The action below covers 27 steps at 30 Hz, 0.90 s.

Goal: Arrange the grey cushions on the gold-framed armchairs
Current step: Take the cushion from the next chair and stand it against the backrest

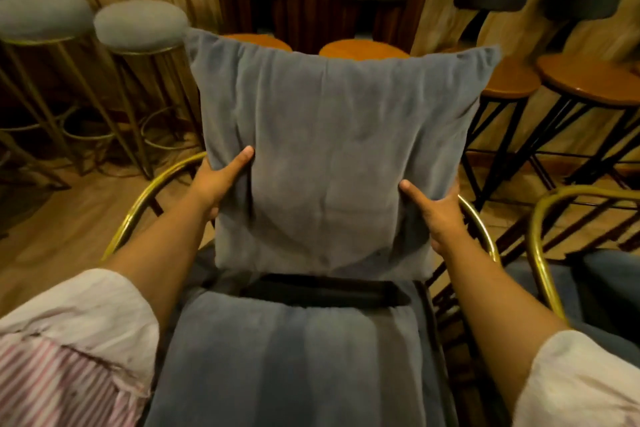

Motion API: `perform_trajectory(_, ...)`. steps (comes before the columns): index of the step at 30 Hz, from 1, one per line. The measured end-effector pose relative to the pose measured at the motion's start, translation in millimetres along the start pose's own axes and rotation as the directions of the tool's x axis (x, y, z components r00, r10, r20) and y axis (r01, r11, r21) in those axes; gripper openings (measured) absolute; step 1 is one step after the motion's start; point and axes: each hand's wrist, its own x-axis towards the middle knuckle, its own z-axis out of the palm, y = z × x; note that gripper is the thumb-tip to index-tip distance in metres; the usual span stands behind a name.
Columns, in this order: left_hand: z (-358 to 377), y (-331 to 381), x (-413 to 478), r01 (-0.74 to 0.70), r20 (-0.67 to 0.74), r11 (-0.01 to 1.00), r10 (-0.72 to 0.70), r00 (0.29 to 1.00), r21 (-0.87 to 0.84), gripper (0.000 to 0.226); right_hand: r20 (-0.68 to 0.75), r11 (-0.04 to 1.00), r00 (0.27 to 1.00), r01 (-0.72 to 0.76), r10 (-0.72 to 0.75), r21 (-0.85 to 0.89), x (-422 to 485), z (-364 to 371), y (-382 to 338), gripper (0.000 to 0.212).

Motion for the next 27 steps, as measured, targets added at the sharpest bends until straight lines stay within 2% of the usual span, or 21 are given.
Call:
perform_trajectory(2, -1.2, -27.5, 14.8, 0.027, -0.01, 0.999, -0.027, 1.0, 0.024, 0.082, -0.002, 0.999, 1.0, 0.029, -0.029, 0.02, 1.0, 10.1, 21.0, 0.096)
perform_trajectory(5, -9.1, -67.1, 27.6, 0.132, -0.018, 0.99, -0.131, 0.991, 0.052, 0.097, 0.02, 0.999, 0.999, -0.031, 0.03, 0.042, -7.9, 25.4, 60.2, 0.093)
perform_trajectory(7, -10.8, -91.3, 31.8, 0.175, -0.056, 0.981, -0.171, 0.984, 0.078, 0.095, 0.038, 0.996, 0.996, -0.083, 0.082, 0.029, -18.3, 32.9, 84.3, 0.098)
perform_trajectory(9, -6.7, -99.0, 33.4, 0.134, -0.11, 0.983, -0.121, 0.986, 0.122, 0.089, 0.021, 0.994, 0.994, -0.109, 0.109, 0.01, -18.5, 33.1, 95.4, 0.1)
perform_trajectory(14, -3.7, -84.5, 38.4, 0.063, -0.16, 0.983, -0.035, 0.986, 0.174, 0.098, -0.021, 0.994, 0.994, -0.11, 0.11, 0.004, -2.0, 27.9, 94.9, 0.082)
perform_trajectory(20, -5.5, -101.4, 37.5, 0.236, -0.13, 0.953, -0.214, 0.968, 0.187, 0.098, 0.097, 0.978, 0.973, -0.204, 0.207, -0.046, 2.0, 29.0, 110.6, 0.098)
perform_trajectory(24, 0.3, -105.0, 19.4, 0.334, -0.228, 0.924, -0.29, 0.929, 0.186, 0.107, 0.151, 0.958, 0.95, -0.252, 0.272, -0.139, -8.8, 22.0, 97.0, 0.105)
perform_trajectory(25, 4.8, -102.9, 8.3, 0.349, -0.26, 0.916, -0.294, 0.92, 0.197, 0.105, 0.176, 0.957, 0.949, -0.232, 0.262, -0.171, -14.0, 17.7, 93.0, 0.1)
perform_trajectory(27, 19.1, -93.5, -17.3, 0.356, -0.302, 0.905, -0.281, 0.911, 0.233, 0.096, 0.223, 0.946, 0.941, -0.194, 0.254, -0.26, -25.9, 1.7, 82.1, 0.073)
